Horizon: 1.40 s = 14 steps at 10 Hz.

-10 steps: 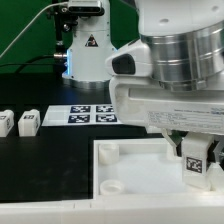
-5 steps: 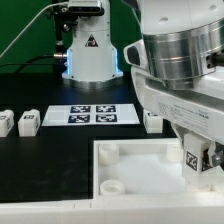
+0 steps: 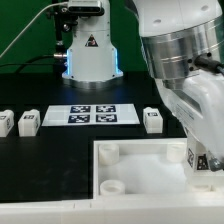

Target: Assemble one leg

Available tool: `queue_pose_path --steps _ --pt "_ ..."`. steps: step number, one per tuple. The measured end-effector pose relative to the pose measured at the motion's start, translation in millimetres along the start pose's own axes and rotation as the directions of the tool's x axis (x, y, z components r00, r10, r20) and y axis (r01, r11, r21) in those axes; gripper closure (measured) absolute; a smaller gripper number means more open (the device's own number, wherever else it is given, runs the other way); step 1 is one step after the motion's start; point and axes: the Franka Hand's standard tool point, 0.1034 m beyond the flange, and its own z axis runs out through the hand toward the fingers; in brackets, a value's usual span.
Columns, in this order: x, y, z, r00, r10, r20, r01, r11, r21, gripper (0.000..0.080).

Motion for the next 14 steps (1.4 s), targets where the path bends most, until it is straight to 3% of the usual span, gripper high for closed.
queue_pose_path --steps 1,2,3,4,8,9,10,11,12,14 --pt "-0.5 0.1 0.2 1.000 -0.005 0.000 0.005 1.000 0.000 0.0219" --pt "-0.8 1.7 0.4 0.986 -0.169 -0.002 0.169 0.986 -0.016 0.0219" --pt "-3.7 2.8 -0.9 0.945 -0.326 0.001 0.325 0.945 -0.044 0.0164" --pt "-7.1 0.7 -3.2 0.878 -0.479 -0.009 0.478 0.876 -0.066 0.0154" --pt "-5.1 0.5 -2.7 0.648 -0.761 0.012 0.760 0.646 -0.065 0.0151" --pt "-2.0 -2.0 -5.6 0.495 -0.869 0.017 0.866 0.492 -0.090 0.0151" --pt "-2.3 -6.9 -9.1 0.401 -0.916 0.012 0.912 0.398 -0.099 0.0151" --pt "-0.9 -8.4 -10.1 0.213 -0.977 0.025 0.972 0.209 -0.106 0.0151" --pt "-0.5 -8.1 -9.7 0.174 -0.984 0.030 0.980 0.170 -0.103 0.0151" --pt "-1.5 -8.0 -9.5 0.227 -0.973 0.025 0.969 0.224 -0.102 0.0177"
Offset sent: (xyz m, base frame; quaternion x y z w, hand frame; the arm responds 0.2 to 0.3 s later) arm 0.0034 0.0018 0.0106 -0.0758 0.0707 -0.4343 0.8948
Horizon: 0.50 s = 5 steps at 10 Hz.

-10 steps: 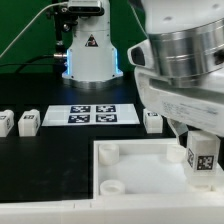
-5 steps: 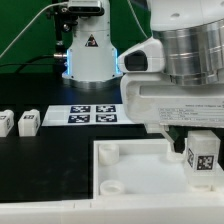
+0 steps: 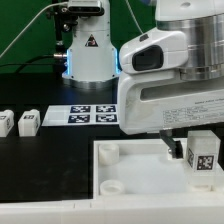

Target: Assemble one leg

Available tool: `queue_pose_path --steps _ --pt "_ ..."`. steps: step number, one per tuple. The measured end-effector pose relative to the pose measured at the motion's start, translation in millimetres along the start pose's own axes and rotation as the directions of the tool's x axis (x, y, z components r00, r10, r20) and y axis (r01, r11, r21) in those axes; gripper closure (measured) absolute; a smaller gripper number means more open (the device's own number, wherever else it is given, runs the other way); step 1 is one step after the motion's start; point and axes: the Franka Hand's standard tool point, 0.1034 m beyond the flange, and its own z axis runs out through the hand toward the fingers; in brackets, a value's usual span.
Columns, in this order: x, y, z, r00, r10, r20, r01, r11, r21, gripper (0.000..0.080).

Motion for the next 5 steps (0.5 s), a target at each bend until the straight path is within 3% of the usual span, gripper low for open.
queue_pose_path --steps 2,5 --pt "0.6 1.4 -0.4 0.999 0.052 -0.001 -0.052 0.999 -0.001 0.0485" --pt "1.2 7.0 0.2 0.956 0.292 -0.003 -0.292 0.956 -0.006 0.0490"
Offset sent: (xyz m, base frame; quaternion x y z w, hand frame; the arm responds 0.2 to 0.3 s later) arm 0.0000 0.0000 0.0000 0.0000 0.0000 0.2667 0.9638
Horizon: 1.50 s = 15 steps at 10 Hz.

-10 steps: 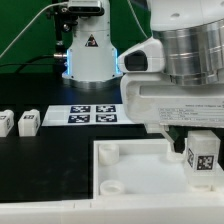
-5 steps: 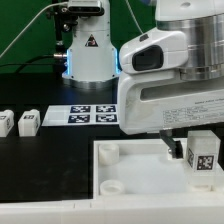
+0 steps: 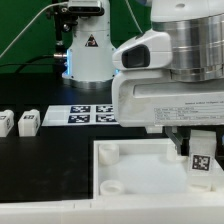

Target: Assemble one leg

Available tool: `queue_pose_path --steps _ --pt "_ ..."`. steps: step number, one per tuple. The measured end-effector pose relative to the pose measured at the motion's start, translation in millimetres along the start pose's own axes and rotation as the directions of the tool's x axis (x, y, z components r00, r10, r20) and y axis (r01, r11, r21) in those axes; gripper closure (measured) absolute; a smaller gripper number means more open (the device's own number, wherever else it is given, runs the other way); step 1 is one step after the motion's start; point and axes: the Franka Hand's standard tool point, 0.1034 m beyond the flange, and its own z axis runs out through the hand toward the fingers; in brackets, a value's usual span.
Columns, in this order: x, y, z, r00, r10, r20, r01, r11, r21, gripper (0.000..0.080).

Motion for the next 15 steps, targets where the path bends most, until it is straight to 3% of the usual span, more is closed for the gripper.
queue_pose_path --steps 3,5,7,8,9,10,11,12,13,15 --pt "1.6 4.9 2.1 0.881 0.474 0.012 -0.474 0.880 0.028 0.0490" --pt "1.2 10.0 2.3 0.637 0.769 0.058 -0.771 0.632 0.081 0.0490" --pt "-3.4 6.9 4.3 0.451 0.887 0.100 -0.892 0.446 0.075 0.0490" --pt "-5.9 4.6 5.5 0.413 0.905 0.103 -0.910 0.408 0.068 0.0490" --pt "-6.0 4.9 5.7 0.439 0.893 0.101 -0.898 0.433 0.070 0.0498" --pt "-6.4 4.6 6.1 0.463 0.881 0.099 -0.886 0.458 0.072 0.0318" --pt "-7.2 4.1 6.8 0.514 0.853 0.090 -0.858 0.509 0.074 0.0318" --pt "-9.2 2.8 8.3 0.675 0.734 0.067 -0.737 0.671 0.077 0.0207" --pt "-10.1 1.0 8.1 0.787 0.615 0.046 -0.617 0.783 0.081 0.0161" --pt "-10.9 0.4 8.9 0.884 0.467 0.026 -0.468 0.880 0.085 0.0153"
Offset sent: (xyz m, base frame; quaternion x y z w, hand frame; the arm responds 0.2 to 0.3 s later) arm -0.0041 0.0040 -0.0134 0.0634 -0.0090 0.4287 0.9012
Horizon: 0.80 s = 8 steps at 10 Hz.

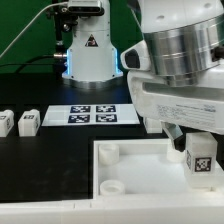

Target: Assemble one leg

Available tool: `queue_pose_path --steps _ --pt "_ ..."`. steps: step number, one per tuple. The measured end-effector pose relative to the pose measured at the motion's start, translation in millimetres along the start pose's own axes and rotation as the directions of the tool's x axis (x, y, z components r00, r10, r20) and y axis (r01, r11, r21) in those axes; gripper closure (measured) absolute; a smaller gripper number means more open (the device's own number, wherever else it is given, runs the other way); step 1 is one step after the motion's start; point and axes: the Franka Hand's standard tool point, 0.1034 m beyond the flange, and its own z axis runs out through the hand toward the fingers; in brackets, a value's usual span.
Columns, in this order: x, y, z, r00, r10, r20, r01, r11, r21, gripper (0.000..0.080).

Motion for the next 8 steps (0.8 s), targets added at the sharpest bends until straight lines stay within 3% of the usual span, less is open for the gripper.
queue_pose_path --steps 2,3,4,5,8 --pt "0.9 0.5 -0.1 0.973 -0.229 -0.001 0.229 0.973 -0.001 0.0151" --pt "1.7 0.8 -0.4 0.926 -0.377 -0.009 0.376 0.926 -0.020 0.0151" --pt "2.1 0.7 -0.6 0.827 -0.562 -0.017 0.561 0.826 -0.061 0.0151" --pt "2.8 1.1 -0.8 0.735 -0.678 -0.011 0.675 0.734 -0.079 0.0151" --pt "2.7 1.5 -0.4 0.752 -0.659 -0.011 0.656 0.751 -0.076 0.0177"
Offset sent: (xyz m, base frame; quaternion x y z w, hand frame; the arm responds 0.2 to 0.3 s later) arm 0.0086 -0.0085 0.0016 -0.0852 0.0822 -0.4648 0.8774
